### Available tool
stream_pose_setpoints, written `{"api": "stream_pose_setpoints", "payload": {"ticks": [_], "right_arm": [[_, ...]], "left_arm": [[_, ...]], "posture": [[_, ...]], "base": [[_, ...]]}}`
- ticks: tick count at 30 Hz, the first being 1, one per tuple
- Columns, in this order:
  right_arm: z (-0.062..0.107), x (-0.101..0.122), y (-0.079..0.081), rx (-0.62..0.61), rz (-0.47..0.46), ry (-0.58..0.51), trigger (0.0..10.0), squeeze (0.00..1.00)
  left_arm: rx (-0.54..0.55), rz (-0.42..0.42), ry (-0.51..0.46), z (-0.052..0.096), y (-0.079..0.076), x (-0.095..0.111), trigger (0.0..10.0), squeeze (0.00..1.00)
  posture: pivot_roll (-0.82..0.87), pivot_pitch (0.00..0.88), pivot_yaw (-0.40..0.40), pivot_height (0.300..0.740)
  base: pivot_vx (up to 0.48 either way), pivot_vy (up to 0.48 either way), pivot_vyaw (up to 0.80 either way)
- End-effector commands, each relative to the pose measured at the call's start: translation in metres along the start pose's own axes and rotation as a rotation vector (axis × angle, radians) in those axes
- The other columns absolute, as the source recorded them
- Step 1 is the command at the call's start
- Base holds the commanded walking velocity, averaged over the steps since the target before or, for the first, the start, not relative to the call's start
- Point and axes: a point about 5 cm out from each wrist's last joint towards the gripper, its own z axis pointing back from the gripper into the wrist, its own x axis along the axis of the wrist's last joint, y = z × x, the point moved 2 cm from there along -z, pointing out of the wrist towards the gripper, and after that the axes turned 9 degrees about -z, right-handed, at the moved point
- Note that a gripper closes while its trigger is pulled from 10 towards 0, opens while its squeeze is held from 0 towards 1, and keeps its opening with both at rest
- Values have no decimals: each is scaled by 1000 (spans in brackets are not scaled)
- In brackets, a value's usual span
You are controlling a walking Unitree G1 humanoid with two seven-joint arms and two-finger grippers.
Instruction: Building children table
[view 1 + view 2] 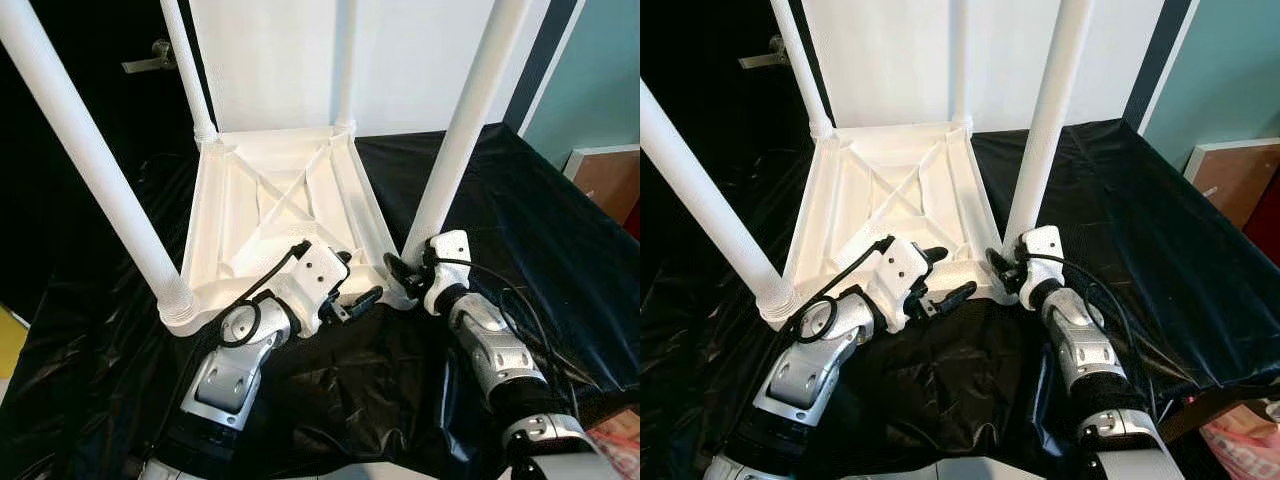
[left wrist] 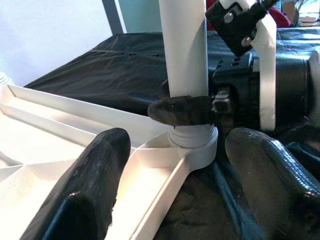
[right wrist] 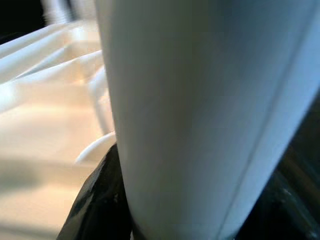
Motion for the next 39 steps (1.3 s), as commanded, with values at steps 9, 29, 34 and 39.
{"api": "stream_pose_setpoints", "payload": {"ticks": [9,29,34,39], "right_arm": [[7,-22,14,-299,-110,37,10000,0],[17,11,18,-81,-151,-133,10000,1000],[28,9,4,92,-130,-92,10000,1000],[32,7,-9,222,-70,-30,10000,0]], "left_arm": [[31,5,0,-3,-2,1,10000,0],[41,8,-1,-3,-4,0,10000,0],[37,9,0,-2,-4,0,10000,0],[34,8,2,-3,-2,-1,10000,0]], "posture": [[-2,0,-34,740],[5,0,-46,740],[-6,0,-38,740],[-15,0,-32,740]], "base": [[0,0,0],[0,0,0],[0,0,0],[0,0,0]]}}
